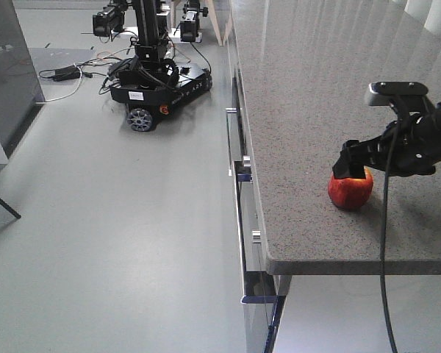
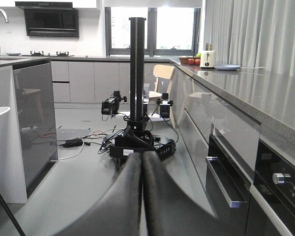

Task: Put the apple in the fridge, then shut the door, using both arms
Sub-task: 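Reach the right gripper down over the red-yellow apple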

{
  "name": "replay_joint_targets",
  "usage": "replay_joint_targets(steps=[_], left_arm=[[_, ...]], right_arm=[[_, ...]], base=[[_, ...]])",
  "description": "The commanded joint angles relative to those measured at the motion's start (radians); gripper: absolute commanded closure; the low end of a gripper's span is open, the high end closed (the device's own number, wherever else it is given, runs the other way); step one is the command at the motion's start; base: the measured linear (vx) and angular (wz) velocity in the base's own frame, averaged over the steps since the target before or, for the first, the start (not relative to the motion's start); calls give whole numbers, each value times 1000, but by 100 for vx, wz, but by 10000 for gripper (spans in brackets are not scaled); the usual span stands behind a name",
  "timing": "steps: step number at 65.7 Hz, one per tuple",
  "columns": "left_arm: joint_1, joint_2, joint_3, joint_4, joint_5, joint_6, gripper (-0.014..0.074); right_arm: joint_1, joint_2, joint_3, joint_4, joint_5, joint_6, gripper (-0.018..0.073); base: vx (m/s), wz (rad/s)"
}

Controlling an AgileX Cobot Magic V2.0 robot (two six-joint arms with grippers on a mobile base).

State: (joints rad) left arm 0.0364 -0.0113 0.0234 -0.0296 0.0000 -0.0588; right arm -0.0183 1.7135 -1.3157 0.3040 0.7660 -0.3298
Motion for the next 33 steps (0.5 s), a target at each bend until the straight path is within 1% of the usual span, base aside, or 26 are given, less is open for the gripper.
replay_joint_targets(steps=[1,20,26,33], left_arm=[[-5,-16,30,-4,-74,-7,602],[-5,-16,30,-4,-74,-7,602],[-5,-16,30,-4,-74,-7,602],[-5,-16,30,-4,-74,-7,602]], right_arm=[[-1,7,-61,23,-36,-9,-98],[0,106,-111,28,-34,-10,-80],[0,118,-111,28,-28,-10,-60],[0,119,-111,26,-19,-10,-10]], base=[[0,0],[0,0],[0,0],[0,0]])
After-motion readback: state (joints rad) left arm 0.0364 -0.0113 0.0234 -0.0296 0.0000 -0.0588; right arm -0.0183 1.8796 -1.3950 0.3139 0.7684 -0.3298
